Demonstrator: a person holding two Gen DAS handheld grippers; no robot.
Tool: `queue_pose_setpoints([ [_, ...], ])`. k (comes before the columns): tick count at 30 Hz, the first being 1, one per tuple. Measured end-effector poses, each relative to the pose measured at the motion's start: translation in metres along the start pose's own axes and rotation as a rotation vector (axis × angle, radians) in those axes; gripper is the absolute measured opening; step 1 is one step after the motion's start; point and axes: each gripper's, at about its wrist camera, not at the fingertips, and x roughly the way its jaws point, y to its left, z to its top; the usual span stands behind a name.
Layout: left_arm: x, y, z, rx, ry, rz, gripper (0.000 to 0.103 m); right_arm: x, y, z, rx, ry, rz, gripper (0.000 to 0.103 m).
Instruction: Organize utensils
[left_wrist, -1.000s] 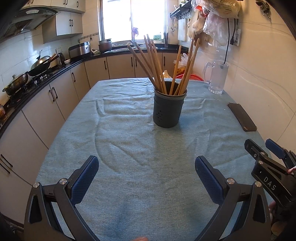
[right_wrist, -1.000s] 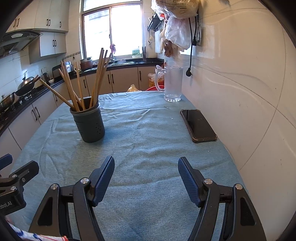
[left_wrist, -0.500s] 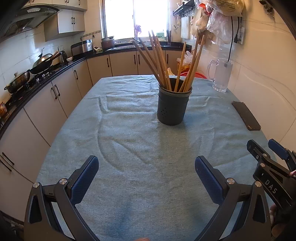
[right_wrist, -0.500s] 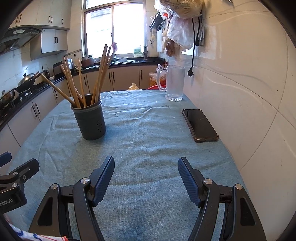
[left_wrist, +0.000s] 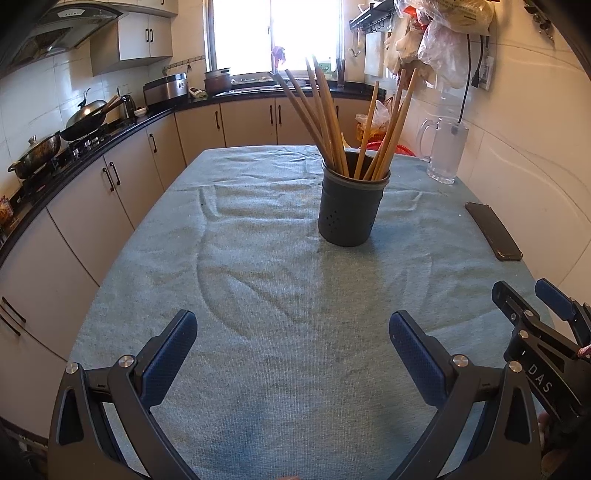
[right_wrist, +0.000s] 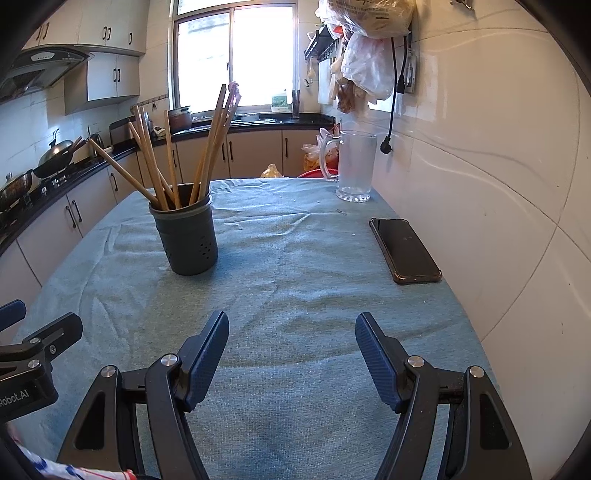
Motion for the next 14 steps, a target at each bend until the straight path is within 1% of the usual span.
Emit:
queue_pose_setpoints([
  [9, 0.0038, 0.0067, 0.0004, -0.017, 0.002, 0.01, 0.103, 0.0021, 0.0066, -0.003, -0.017, 0.014, 0.012, 0.075],
  [14, 0.0065, 0.0098, -0.0006, -0.028, 0.013, -0.011, 0.103, 0.0068, 0.0082, -0.0043, -0.019, 0.036, 0.024, 0.075],
])
